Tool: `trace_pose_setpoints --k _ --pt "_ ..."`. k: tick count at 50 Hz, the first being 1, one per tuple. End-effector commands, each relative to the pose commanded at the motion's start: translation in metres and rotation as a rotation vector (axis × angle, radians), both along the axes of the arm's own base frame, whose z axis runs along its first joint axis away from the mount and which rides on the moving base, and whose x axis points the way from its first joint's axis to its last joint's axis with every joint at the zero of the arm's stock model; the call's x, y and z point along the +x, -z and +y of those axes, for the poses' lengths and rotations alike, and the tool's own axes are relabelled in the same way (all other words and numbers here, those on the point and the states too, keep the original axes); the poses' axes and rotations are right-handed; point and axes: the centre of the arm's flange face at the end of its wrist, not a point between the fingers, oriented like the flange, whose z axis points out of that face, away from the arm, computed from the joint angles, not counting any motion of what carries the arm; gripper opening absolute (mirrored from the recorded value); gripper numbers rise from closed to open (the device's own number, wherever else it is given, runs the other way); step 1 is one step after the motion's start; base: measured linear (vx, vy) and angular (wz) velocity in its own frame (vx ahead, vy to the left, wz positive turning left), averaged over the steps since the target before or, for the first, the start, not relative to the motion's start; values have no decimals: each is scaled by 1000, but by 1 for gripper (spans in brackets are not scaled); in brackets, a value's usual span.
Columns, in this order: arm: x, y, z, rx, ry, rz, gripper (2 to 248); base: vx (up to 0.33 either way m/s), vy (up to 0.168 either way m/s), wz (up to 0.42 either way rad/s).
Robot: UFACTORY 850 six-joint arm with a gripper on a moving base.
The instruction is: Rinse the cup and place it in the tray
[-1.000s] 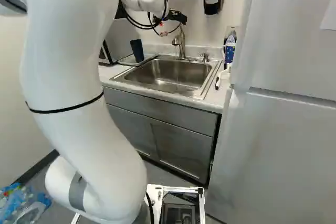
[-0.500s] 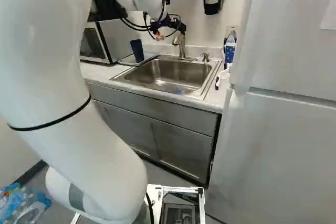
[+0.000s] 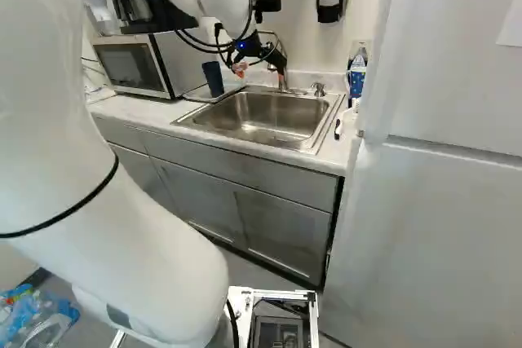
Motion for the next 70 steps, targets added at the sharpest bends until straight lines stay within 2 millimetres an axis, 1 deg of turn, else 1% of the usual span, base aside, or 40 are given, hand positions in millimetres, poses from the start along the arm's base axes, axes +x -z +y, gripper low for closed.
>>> trace_pose_setpoints --k 3,30,41,70 --pt "-3 2 0 5 -1 31 247 0 0 0" --pt "-2 2 0 5 -1 31 247 0 0 0" --pt "15 -2 -1 4 -3 25 247 0 0 0" --pt "64 -38 -15 -10 8 -62 247 0 0 0"
